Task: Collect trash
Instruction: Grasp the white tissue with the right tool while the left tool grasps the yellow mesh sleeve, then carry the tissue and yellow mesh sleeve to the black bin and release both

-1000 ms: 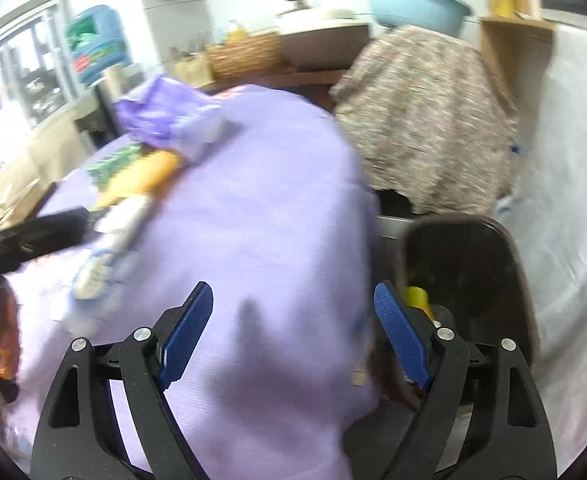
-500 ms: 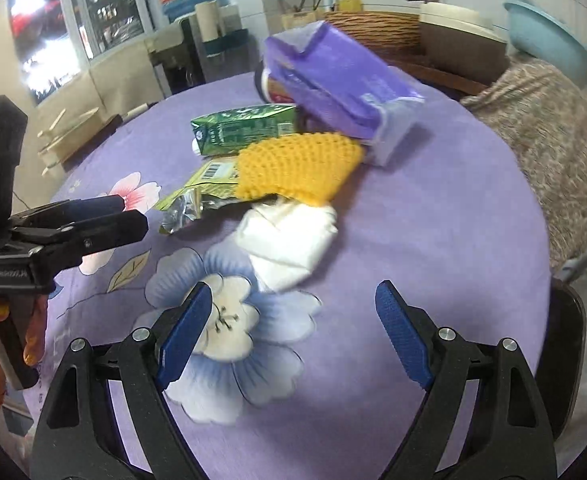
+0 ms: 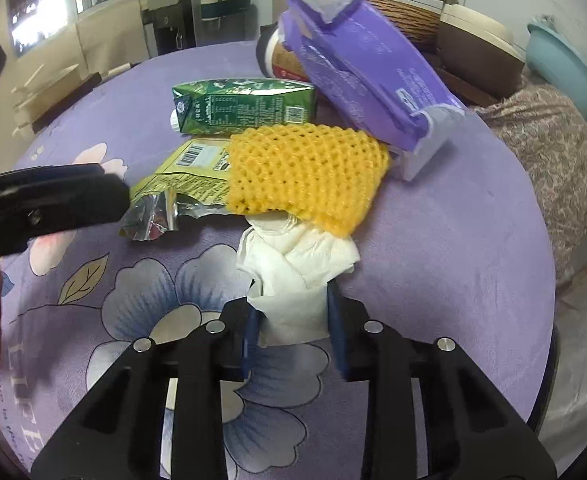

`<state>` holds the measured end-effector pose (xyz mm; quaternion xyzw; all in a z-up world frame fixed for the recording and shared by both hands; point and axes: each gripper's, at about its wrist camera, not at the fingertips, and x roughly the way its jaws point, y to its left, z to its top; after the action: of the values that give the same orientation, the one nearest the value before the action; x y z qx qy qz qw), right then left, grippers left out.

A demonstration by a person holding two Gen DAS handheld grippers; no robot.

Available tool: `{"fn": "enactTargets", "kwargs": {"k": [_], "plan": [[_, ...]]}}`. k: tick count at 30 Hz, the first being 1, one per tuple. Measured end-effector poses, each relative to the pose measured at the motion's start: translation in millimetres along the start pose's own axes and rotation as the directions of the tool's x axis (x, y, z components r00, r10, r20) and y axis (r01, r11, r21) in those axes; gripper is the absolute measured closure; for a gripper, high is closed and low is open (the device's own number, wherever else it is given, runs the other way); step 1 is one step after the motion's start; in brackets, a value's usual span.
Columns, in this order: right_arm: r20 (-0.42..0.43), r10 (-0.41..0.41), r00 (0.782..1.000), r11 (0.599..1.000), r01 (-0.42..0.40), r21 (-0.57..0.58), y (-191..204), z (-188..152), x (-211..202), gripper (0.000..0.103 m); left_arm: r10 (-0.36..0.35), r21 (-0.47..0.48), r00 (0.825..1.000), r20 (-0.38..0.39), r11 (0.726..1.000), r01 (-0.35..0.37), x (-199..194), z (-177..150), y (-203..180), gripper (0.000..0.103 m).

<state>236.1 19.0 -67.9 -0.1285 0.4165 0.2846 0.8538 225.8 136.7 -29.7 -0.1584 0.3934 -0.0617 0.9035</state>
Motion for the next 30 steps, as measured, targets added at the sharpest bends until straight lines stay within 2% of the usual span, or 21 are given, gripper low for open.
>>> {"fn": "enactTargets", "kwargs": {"k": [2, 9, 11, 16, 21, 24, 26, 28, 30], "plan": [[0.011, -0.004, 1.0, 1.0, 0.004, 0.014, -4, -6, -7, 0.081, -0.009, -0.007, 1.0, -0.017, 1.0, 0.009, 8, 7, -2, 0.013], [0.042, -0.03, 0.999, 0.999, 0.028, 0.032, -13, -26, -32, 0.081, -0.053, -0.054, 0.994, -0.095, 0.997, 0.048, 43, 25, -15, 0.014], [0.05, -0.034, 0.998, 0.999, 0.032, 0.031, -14, -33, -40, 0.081, -0.044, -0.058, 0.994, -0.097, 0.998, 0.039, 50, 25, -18, 0.014], [0.062, -0.032, 0.998, 0.999, 0.03, 0.031, -15, -48, -56, 0.081, -0.098, -0.108, 0.988, -0.119, 0.99, 0.085, 64, 25, -24, 0.016], [0.074, -0.03, 0.997, 0.998, 0.025, 0.065, -27, -58, -63, 0.081, -0.14, -0.11, 0.98, -0.14, 0.986, 0.125, 68, 22, -37, 0.032], [0.074, -0.029, 0.997, 0.995, 0.021, 0.098, -36, -65, -63, 0.081, -0.126, -0.083, 0.982, -0.143, 0.99, 0.115, 71, 21, -48, 0.041], [0.078, -0.028, 0.997, 0.993, 0.019, 0.116, -42, -69, -64, 0.081, -0.101, -0.048, 0.984, -0.145, 0.994, 0.095, 73, 18, -56, 0.06], [0.083, -0.026, 0.996, 0.992, 0.015, 0.129, -46, -74, -66, 0.081, -0.095, -0.028, 0.985, -0.145, 0.995, 0.092, 74, 16, -62, 0.071], [0.089, -0.027, 0.996, 0.99, 0.014, 0.14, -50, -77, -68, 0.081, -0.095, -0.014, 0.985, -0.146, 0.995, 0.094, 74, 12, -67, 0.076]]}}
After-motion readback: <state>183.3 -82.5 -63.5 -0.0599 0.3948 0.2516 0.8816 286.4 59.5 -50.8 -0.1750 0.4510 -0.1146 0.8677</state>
